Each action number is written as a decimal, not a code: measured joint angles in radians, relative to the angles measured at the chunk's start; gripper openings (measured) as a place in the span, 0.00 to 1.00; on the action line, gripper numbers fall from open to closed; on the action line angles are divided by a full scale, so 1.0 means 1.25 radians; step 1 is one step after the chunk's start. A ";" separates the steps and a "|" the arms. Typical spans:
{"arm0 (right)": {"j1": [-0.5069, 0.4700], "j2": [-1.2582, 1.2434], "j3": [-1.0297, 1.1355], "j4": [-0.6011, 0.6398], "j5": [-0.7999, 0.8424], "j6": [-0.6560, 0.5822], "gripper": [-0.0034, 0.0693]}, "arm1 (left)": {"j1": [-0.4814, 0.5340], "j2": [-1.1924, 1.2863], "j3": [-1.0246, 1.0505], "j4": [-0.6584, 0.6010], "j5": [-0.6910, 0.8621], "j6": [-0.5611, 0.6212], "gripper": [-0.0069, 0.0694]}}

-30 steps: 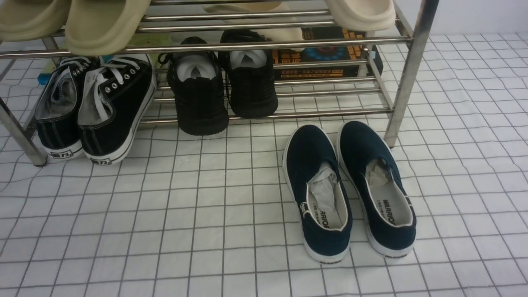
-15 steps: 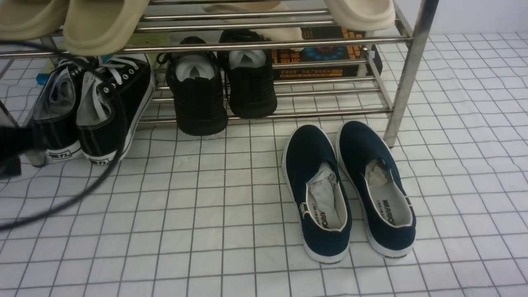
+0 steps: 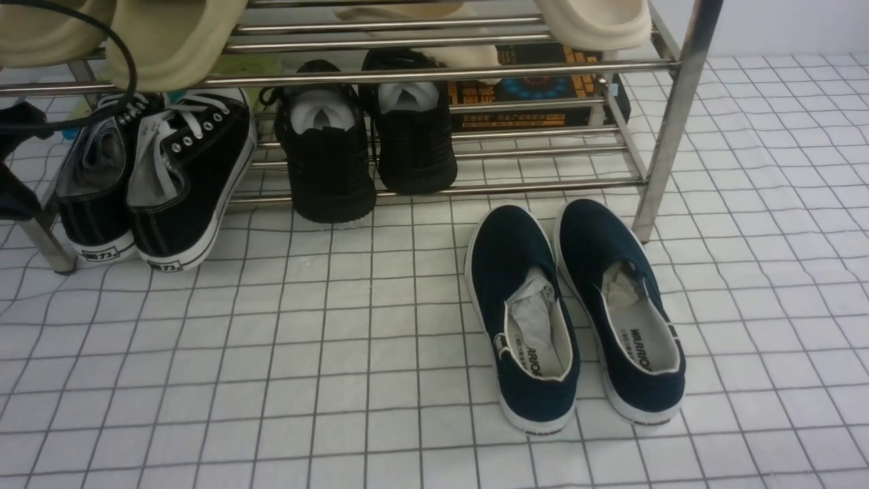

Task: Take the shoes off the shelf with your hand from the white checkered tablecloth.
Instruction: 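Grasp the leftmost shoe on the bottom shelf of the shoe rack with the left gripper, then set the held shoe down on the floor in front of the rack with the left gripper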

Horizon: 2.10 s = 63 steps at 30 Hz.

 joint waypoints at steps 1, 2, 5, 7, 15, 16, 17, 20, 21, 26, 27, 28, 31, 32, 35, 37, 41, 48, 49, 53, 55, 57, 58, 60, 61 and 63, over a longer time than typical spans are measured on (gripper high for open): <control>0.000 0.000 0.000 0.000 0.000 0.000 0.34 | 0.000 0.024 -0.003 -0.011 -0.022 0.005 0.15; 0.000 0.000 0.000 0.000 0.000 0.000 0.34 | -0.001 0.040 -0.004 -0.015 -0.041 0.007 0.17; 0.000 0.000 0.000 0.000 0.000 0.000 0.34 | -0.001 0.068 -0.006 -0.019 -0.104 0.008 0.25; 0.000 0.000 0.000 0.000 0.000 0.000 0.34 | -0.001 0.074 -0.008 -0.019 -0.154 0.008 0.32; 0.000 0.000 0.000 0.000 0.000 0.000 0.35 | -0.001 0.086 -0.009 -0.030 -0.242 0.008 0.56; 0.000 0.000 0.000 0.000 0.000 0.000 0.35 | -0.001 0.097 -0.011 -0.032 -0.248 0.008 0.58; 0.000 0.000 0.000 0.000 0.000 0.000 0.35 | -0.001 0.106 -0.012 -0.032 -0.248 0.008 0.58; 0.000 0.000 0.000 0.000 0.000 0.000 0.35 | -0.001 0.133 -0.012 -0.047 -0.251 0.008 0.58; 0.000 0.000 0.000 0.000 0.000 0.000 0.35 | -0.001 0.144 -0.012 -0.058 -0.251 0.008 0.58; 0.000 0.000 0.000 0.000 0.000 0.000 0.35 | -0.001 0.185 -0.012 -0.089 -0.266 0.008 0.50; 0.000 0.000 0.000 0.000 0.000 0.000 0.35 | -0.001 0.185 -0.012 -0.089 -0.266 0.008 0.50; 0.000 0.000 0.000 0.000 0.000 0.000 0.36 | -0.001 0.194 -0.012 -0.089 -0.268 0.012 0.44; 0.000 0.000 0.000 0.000 0.000 0.000 0.37 | -0.001 0.201 -0.013 -0.087 -0.259 0.033 0.28; 0.000 0.000 0.000 0.000 0.000 0.000 0.37 | -0.001 0.201 -0.013 -0.087 -0.259 0.035 0.26; 0.000 0.000 0.000 0.000 0.000 0.000 0.37 | 0.004 0.190 -0.025 -0.069 -0.214 0.068 0.12; 0.000 0.000 0.000 0.000 0.000 0.000 0.37 | 0.011 0.171 -0.035 -0.051 -0.150 0.069 0.11; 0.000 0.000 0.000 0.000 0.000 0.000 0.37 | 0.026 0.090 -0.073 0.037 0.011 0.065 0.11; 0.000 0.000 0.000 0.000 0.000 0.000 0.37 | 0.031 -0.058 -0.089 0.254 0.197 -0.056 0.11; 0.000 0.000 0.000 0.000 0.000 0.000 0.37 | 0.031 -0.068 -0.083 0.267 0.206 -0.071 0.11; 0.000 0.000 0.000 0.000 0.000 0.000 0.37 | 0.032 -0.104 -0.028 0.283 0.212 -0.114 0.11; 0.000 0.000 0.000 0.000 0.000 0.000 0.37 | 0.032 -0.122 0.017 0.284 0.209 -0.121 0.11; 0.000 0.000 0.000 0.000 0.000 0.000 0.38 | 0.032 -0.136 0.068 0.290 0.206 -0.126 0.11; 0.000 0.000 0.000 0.000 0.000 0.000 0.38 | 0.032 -0.137 0.096 0.295 0.204 -0.128 0.11; 0.000 0.000 0.000 0.000 0.000 0.000 0.38 | 0.032 -0.137 0.113 0.297 0.198 -0.128 0.11; 0.000 0.000 0.000 0.000 0.000 0.000 0.38 | 0.032 -0.135 0.149 0.298 0.178 -0.128 0.11; 0.000 0.000 0.000 0.000 0.000 0.000 0.38 | 0.032 -0.132 0.176 0.298 0.154 -0.128 0.11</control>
